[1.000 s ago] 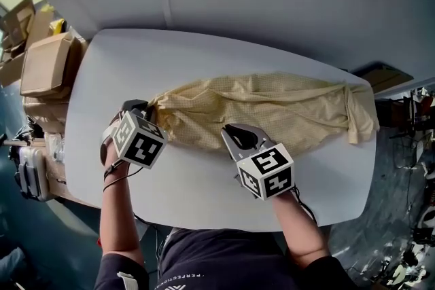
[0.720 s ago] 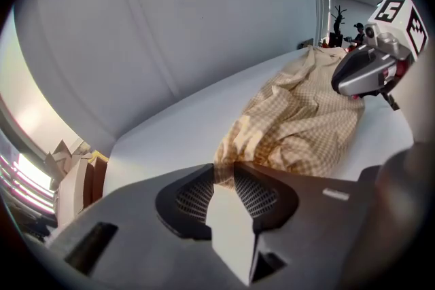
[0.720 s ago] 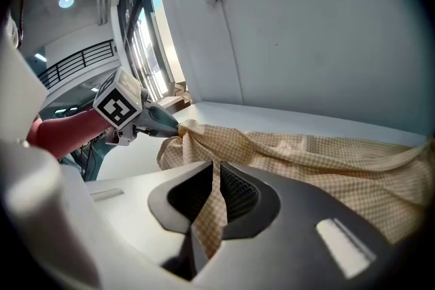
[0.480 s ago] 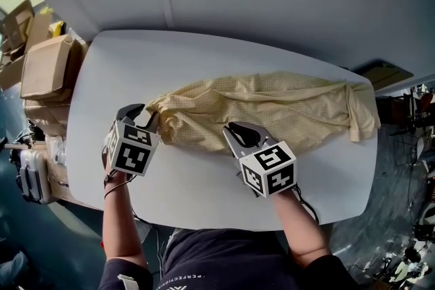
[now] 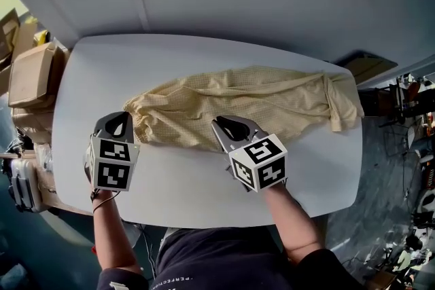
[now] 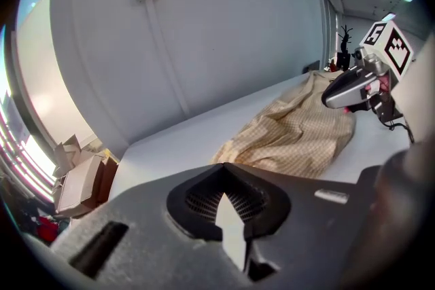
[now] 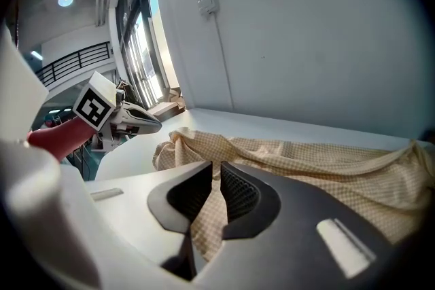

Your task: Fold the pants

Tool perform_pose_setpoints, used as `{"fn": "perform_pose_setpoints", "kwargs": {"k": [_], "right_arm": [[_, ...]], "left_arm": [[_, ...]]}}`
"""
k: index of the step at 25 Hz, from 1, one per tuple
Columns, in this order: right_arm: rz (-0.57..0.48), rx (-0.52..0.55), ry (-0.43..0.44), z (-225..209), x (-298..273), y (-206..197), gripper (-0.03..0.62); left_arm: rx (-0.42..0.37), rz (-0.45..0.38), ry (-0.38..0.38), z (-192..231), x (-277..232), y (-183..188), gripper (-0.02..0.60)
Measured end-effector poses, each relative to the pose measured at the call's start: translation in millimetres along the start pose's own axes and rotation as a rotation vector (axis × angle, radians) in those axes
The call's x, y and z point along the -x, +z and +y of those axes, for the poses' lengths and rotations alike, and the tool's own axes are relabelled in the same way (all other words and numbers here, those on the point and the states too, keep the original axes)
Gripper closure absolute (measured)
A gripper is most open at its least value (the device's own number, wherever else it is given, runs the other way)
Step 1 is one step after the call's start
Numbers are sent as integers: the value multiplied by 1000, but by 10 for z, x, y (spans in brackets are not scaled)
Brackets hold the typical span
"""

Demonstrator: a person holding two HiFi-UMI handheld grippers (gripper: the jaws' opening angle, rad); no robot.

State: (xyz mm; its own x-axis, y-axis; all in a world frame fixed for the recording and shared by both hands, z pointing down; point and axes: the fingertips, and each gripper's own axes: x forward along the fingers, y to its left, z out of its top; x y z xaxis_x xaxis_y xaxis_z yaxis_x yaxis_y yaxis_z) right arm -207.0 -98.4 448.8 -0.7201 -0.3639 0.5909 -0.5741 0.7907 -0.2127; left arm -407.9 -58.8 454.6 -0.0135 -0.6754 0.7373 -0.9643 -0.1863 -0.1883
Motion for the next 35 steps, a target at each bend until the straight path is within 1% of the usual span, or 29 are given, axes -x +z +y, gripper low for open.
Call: {"fn": "perform_pose_setpoints", "kwargs": {"k": [3, 7, 13, 17, 20, 24, 27, 31, 35], "right_arm": [[-21, 10, 6, -126, 194, -1, 576], [-30, 26, 4, -412, 562, -95, 579], [-43, -4, -52, -1132, 1119, -290, 579], [-55, -35, -96, -1628, 1478, -427, 575], [-53, -53, -139, -1996, 1785, -552, 568], [-53, -86, -202, -2499, 2126, -717, 549], [-46, -106, -251, -2806, 2326, -872, 529], [-8, -106, -312, -3131, 2528, -1114, 511], [29, -89, -349, -3361, 2619, -1316, 498]], "left_arm": [[-19, -18, -32, -346, 76, 174, 580], [-76, -10, -73, -978, 81, 382, 580], [-140, -31, -176, -2006, -94, 819, 580], [-172, -36, -214, -2567, -181, 1093, 580], [-214, -32, -244, -2973, -276, 1235, 580], [-233, -45, -273, -3363, -382, 1435, 580], [-240, -45, -294, -3584, -458, 1513, 580], [-269, -14, -314, -3845, -575, 1584, 580], [-292, 1, -337, -4104, -681, 1684, 580]]}}
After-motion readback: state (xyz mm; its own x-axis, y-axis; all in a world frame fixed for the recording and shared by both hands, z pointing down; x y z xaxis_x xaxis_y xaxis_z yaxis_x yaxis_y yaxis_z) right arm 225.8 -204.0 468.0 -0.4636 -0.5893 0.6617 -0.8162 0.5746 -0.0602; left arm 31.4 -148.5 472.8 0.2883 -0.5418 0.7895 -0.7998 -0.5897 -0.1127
